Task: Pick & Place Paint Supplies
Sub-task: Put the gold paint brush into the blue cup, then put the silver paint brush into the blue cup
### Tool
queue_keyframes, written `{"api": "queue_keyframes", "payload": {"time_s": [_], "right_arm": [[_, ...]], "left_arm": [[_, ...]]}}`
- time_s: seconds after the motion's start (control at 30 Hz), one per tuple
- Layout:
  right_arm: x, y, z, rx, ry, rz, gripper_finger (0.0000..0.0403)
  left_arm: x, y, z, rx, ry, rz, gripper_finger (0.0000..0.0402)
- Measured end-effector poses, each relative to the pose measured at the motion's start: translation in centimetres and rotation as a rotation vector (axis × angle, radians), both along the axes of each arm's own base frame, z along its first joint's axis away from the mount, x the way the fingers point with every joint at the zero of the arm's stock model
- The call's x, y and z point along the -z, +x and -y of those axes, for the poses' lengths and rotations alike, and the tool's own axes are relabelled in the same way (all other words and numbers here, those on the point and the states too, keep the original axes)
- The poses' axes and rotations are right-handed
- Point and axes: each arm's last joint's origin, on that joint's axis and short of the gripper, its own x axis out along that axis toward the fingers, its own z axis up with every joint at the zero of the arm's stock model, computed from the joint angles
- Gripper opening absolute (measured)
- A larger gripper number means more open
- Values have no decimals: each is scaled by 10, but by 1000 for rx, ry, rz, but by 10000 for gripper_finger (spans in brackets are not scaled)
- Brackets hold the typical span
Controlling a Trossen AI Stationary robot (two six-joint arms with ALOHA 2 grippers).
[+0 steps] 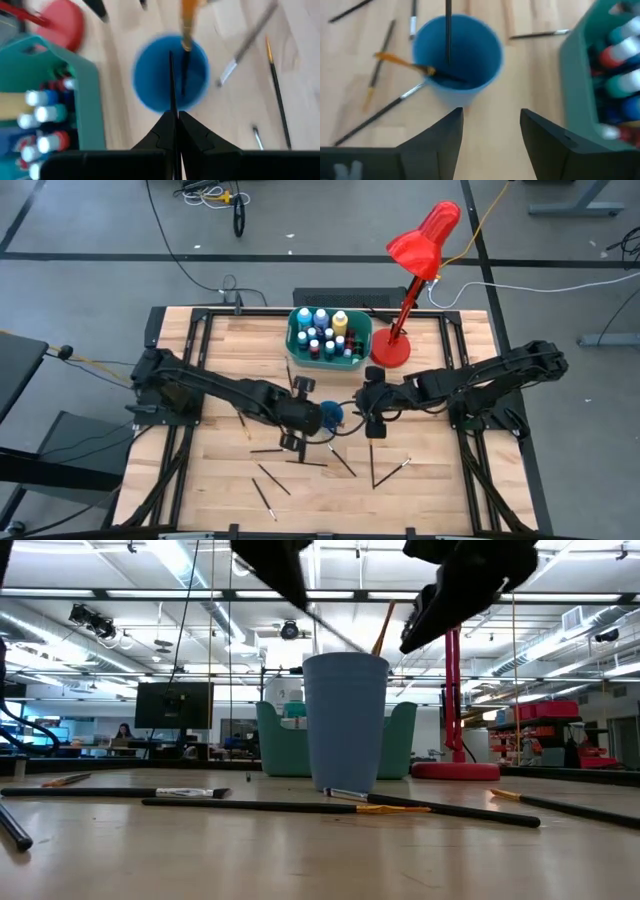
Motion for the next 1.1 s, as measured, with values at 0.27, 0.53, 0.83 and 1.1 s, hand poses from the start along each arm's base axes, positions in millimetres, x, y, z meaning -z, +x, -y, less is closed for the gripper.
{"api": "queue_keyframes", "payload": {"time_s": [0.27, 0.53, 0.83, 1.1], "right_arm": [[1, -1, -2, 25, 127, -11, 201], [0, 0, -2, 76, 176, 0, 201], [-1, 1, -2, 74, 180, 18, 201], [-2, 2, -3, 73, 183, 28, 201]], "left_arm": [[23, 14, 3, 87, 42, -151, 17], [33, 26, 4, 157, 127, -146, 66], [33, 29, 1, 153, 277, -130, 85], [4, 27, 6, 98, 101, -65, 65]]}}
